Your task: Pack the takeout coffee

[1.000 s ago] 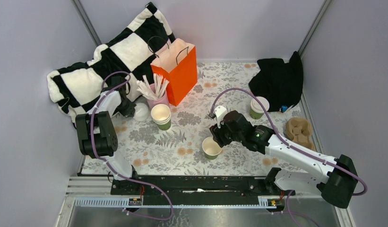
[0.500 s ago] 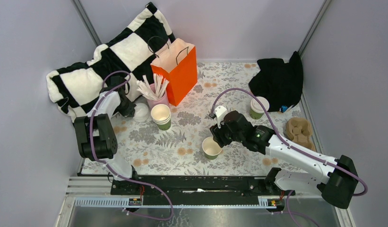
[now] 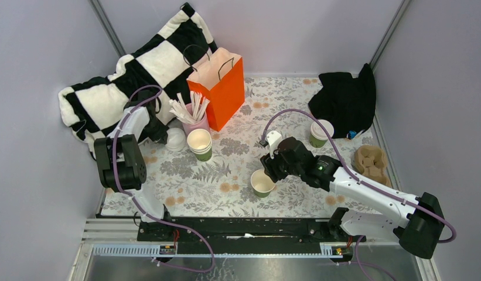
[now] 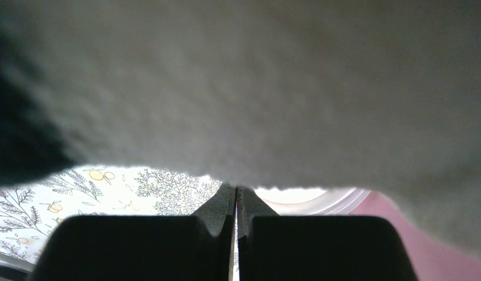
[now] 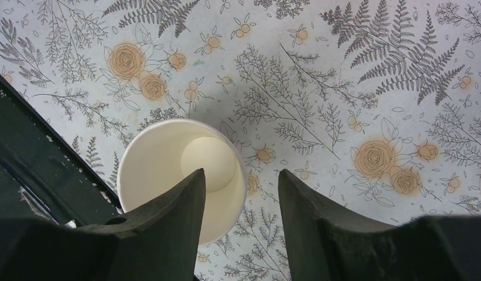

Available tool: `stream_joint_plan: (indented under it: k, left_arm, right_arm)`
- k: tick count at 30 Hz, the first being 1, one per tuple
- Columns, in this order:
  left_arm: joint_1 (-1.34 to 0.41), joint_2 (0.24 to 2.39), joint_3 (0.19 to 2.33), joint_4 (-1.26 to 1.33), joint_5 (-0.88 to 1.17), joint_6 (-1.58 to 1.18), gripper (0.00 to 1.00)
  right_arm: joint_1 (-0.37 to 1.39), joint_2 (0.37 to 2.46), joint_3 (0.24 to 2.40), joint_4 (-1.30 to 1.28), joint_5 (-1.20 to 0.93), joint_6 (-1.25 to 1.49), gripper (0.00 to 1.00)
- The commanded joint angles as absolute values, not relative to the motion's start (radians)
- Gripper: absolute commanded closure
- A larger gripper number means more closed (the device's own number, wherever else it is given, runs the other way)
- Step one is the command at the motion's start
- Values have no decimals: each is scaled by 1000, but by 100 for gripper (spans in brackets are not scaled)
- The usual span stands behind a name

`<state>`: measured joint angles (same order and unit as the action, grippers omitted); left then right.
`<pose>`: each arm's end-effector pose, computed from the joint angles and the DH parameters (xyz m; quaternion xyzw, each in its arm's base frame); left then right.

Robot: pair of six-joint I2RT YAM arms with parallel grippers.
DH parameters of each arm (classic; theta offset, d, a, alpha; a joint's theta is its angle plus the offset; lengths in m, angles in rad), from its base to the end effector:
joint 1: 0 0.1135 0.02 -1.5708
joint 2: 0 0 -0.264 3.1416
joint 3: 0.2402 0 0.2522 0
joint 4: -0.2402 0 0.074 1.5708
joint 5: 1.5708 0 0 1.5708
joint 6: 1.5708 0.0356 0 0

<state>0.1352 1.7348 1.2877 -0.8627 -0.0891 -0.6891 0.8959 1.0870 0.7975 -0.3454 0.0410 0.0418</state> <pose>0.3347 0.0487 0.2164 -0.4021 0.9053 0.0069 0.1371 0.1494 0.1844 0.2698 -0.3612 0.8160 0.1875 0.4106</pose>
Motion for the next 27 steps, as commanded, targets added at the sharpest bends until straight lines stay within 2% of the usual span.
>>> stream_joint_plan:
  k: [1, 21, 27]
  left_arm:
    - [131, 1786, 1351, -887, -60, -662, 100]
    - [130, 1852, 1395, -946, -88, -638, 99]
    - [131, 1859, 1392, -940, -82, -636, 96]
  right_arm:
    - [904, 1062, 795, -305, 43, 37, 44]
    - [904, 1057, 790, -303, 43, 38, 43]
    - [903, 1057, 790, -302, 43, 38, 43]
